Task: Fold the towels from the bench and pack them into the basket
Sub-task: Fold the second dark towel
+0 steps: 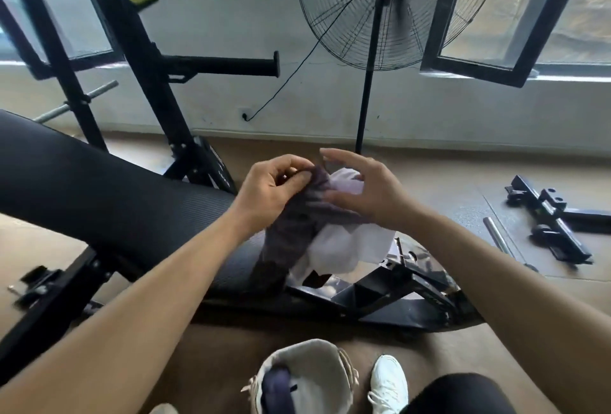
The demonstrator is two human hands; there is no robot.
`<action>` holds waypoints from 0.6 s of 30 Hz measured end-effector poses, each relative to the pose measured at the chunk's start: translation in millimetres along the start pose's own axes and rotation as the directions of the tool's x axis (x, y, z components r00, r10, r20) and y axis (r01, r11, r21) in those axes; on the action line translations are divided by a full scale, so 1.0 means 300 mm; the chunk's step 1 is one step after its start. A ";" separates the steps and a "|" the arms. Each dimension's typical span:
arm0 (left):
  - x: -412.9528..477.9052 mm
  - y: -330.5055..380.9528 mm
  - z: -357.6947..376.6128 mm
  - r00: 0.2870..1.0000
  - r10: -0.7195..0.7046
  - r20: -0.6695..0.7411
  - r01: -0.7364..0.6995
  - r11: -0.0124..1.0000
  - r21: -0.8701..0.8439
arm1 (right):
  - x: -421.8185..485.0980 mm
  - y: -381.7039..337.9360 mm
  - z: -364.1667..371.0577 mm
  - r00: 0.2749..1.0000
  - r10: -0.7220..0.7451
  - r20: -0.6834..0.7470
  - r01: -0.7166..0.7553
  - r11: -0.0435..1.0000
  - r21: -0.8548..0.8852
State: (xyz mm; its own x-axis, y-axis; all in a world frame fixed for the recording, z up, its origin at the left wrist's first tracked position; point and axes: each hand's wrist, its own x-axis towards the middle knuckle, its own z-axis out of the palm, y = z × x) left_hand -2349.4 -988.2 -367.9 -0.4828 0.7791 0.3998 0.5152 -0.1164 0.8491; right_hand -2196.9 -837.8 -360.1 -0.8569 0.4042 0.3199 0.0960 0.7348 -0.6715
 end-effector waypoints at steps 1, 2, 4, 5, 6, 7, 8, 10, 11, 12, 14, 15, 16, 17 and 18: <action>-0.010 0.024 -0.029 0.998 0.021 0.066 -0.021 1.000 -0.002 | 0.008 -0.043 -0.001 0.998 -0.033 0.053 0.031 0.999 0.027; -0.021 0.044 -0.058 0.993 0.039 0.112 -0.039 0.999 -0.002 | 0.014 -0.081 -0.002 0.993 -0.070 0.095 0.067 0.997 0.032; -0.057 0.077 -0.111 0.986 0.046 0.157 -0.049 0.999 0.015 | 0.019 -0.143 0.012 0.983 -0.097 0.157 0.087 0.994 0.074; -0.079 0.089 -0.132 0.985 0.040 0.165 -0.045 0.999 0.030 | 0.017 -0.165 0.020 0.980 -0.085 0.180 0.063 0.990 0.127; -0.101 0.095 -0.151 0.986 0.034 0.164 -0.043 0.998 0.054 | 0.016 -0.180 0.030 0.977 -0.072 0.199 0.036 0.983 0.180; -0.124 0.103 -0.168 0.987 0.033 0.159 -0.046 0.996 0.082 | 0.014 -0.197 0.039 0.974 -0.059 0.220 0.008 0.974 0.226; -0.144 0.106 -0.184 0.988 0.029 0.150 -0.046 0.992 0.115 | 0.014 -0.209 0.048 0.969 -0.043 0.242 -0.020 0.967 0.253; -0.190 0.108 -0.218 0.992 0.005 0.126 -0.026 0.985 0.170 | 0.008 -0.233 0.073 0.956 -0.023 0.292 -0.066 0.955 0.290; -0.218 0.105 -0.233 0.993 -0.017 0.113 -0.003 0.984 0.177 | 0.000 -0.244 0.090 0.947 -0.021 0.320 -0.084 0.948 0.308; -0.249 0.096 -0.248 0.994 -0.039 0.104 0.021 0.984 0.176 | -0.011 -0.252 0.108 0.938 -0.028 0.346 -0.093 0.940 0.328; -0.318 0.068 -0.272 0.990 -0.092 0.105 0.071 0.980 0.183 | -0.043 -0.261 0.156 0.923 -0.039 0.384 -0.111 0.926 0.360; -0.358 0.047 -0.282 0.986 -0.126 0.113 0.103 0.977 0.187 | -0.065 -0.263 0.184 0.921 -0.037 0.389 -0.116 0.925 0.363; -0.401 0.021 -0.294 0.979 -0.163 0.119 0.139 0.972 0.189 | -0.087 -0.262 0.212 0.924 -0.030 0.382 -0.118 0.926 0.359; -0.445 -0.004 -0.308 0.973 -0.199 0.120 0.175 0.967 0.186 | -0.111 -0.261 0.236 0.927 -0.021 0.374 -0.122 0.927 0.355; -0.489 -0.029 -0.322 0.965 -0.234 0.115 0.211 0.961 0.179 | -0.136 -0.259 0.260 0.926 -0.009 0.376 -0.133 0.927 0.350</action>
State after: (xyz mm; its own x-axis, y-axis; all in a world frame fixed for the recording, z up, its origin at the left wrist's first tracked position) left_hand -2351.4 -1160.8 -400.5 -0.5047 0.8505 0.1477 0.5199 0.1629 0.8386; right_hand -2208.8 -954.0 -373.0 -0.9854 0.1628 0.0509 0.0256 0.4365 -0.8994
